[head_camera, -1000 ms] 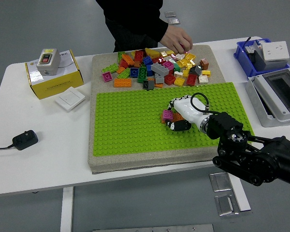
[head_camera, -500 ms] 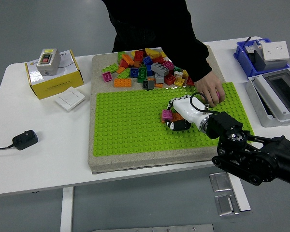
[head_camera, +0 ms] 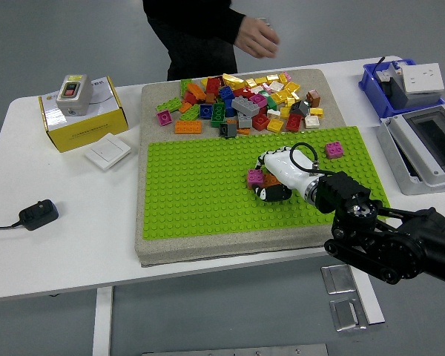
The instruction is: Pick up the brick,pile it on top of brick,press brick,pick up the brick,pile it on top of brick,press brick
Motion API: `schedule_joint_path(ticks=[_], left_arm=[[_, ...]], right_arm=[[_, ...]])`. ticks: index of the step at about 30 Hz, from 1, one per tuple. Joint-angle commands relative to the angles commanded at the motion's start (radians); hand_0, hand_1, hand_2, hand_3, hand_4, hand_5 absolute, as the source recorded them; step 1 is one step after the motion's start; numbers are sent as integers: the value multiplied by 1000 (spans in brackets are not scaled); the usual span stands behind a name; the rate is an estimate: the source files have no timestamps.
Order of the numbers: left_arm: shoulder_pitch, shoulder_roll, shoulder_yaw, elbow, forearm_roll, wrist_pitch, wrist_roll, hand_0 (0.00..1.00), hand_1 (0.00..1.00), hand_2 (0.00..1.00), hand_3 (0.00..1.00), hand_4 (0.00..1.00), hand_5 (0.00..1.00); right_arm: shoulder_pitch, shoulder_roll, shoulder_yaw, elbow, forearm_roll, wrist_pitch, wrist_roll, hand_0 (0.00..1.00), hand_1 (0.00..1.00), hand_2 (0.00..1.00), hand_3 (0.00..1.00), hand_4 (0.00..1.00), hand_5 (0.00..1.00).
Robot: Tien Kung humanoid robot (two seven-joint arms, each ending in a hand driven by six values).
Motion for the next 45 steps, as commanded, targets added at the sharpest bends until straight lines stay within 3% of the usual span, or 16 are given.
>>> schedule_joint_path(ticks=[2, 3, 21, 45], left_arm=[[0, 0, 0, 0, 0, 0, 0, 666, 664, 641, 634, 345, 538], [0, 0, 1, 0, 0, 0, 0, 666, 664, 642, 634, 345, 537], [-2, 1, 3, 0, -2, 0, -1, 666, 664, 642, 635, 346, 539], [-1, 1, 3, 0, -3, 0, 0, 666, 665, 641, 635, 347, 542]], right_arm=[[0, 0, -1, -1, 1, 0, 0, 933, 869, 878, 597, 525, 396], [0, 0, -2, -1, 1, 0, 0, 933, 869, 879, 648, 525, 396], [1, 3, -7, -9, 5, -1, 3, 930, 869, 884, 697, 523, 395], [3, 1, -4, -4, 25, -3, 5, 928, 868, 884, 711, 526, 397]])
